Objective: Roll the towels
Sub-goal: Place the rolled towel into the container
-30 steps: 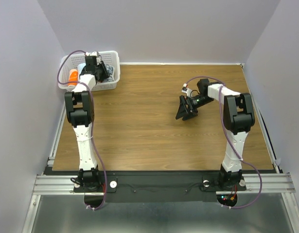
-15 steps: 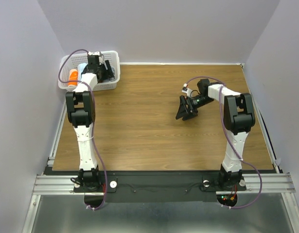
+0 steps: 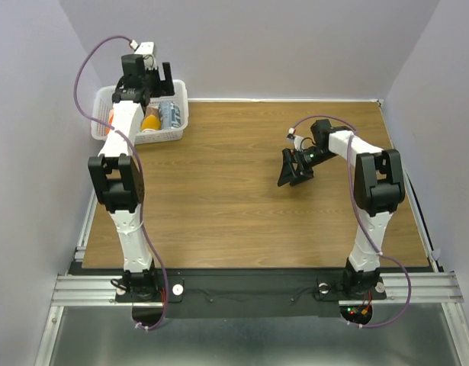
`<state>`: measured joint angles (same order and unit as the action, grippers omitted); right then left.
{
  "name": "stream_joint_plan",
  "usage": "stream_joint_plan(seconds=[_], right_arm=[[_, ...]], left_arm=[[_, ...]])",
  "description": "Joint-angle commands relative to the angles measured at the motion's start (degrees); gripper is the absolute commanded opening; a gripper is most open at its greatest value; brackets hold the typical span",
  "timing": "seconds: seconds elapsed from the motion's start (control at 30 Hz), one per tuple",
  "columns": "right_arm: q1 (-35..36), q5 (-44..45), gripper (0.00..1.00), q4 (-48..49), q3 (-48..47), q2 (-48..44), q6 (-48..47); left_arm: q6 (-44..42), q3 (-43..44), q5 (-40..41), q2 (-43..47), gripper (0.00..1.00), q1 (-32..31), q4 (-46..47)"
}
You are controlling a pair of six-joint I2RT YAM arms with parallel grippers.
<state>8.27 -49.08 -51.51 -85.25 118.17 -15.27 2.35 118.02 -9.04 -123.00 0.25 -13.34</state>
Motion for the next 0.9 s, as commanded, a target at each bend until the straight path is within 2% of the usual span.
stream_joint_plan(seconds=[0.0,0.03,0.17,0.3,0.4,0.57,0.77,0.87], right_arm=[[-0.27,1.62,1.00,0.97,-0.09,-6.10,-0.55],[-0.62,1.79,1.00,1.14,-0.18,-7.59,-0.38],[-1.68,2.76,1.00,1.67,-1.05,-11.99,0.85],[-3.35,5.04,1.00,4.39,1.56,-17.87,3.39],[-4.14,8.29,1.00,7.99,5.00,-24.11,6.21],[-4.14,14.44,1.00,14.31,17.89,-34.74,9.64],[-4.14,19.54,1.00,17.14,30.39,-45.04,8.41],[-4.05,21.65,1.00,17.32,31.29,-47.24,8.50]], left_arm=[[-10.59,0.91,-2.83,11.36,0.99,-3.49,0.34],[-14.53,0.12,-2.39,12.86,0.99,-4.20,-0.53],[-21.06,-6.29,2.44,22.68,0.99,-9.03,-1.95],[-25.10,-20.67,4.55,31.66,0.99,-13.78,-1.86],[-24.59,-31.68,3.59,38.08,0.99,-16.68,-1.51],[-21.51,-48.19,-1.32,46.34,0.99,-17.74,0.86],[-21.42,-60.78,-2.74,53.46,0.99,-17.83,5.69],[-20.46,-62.73,-1.17,55.40,0.99,-17.83,7.63]])
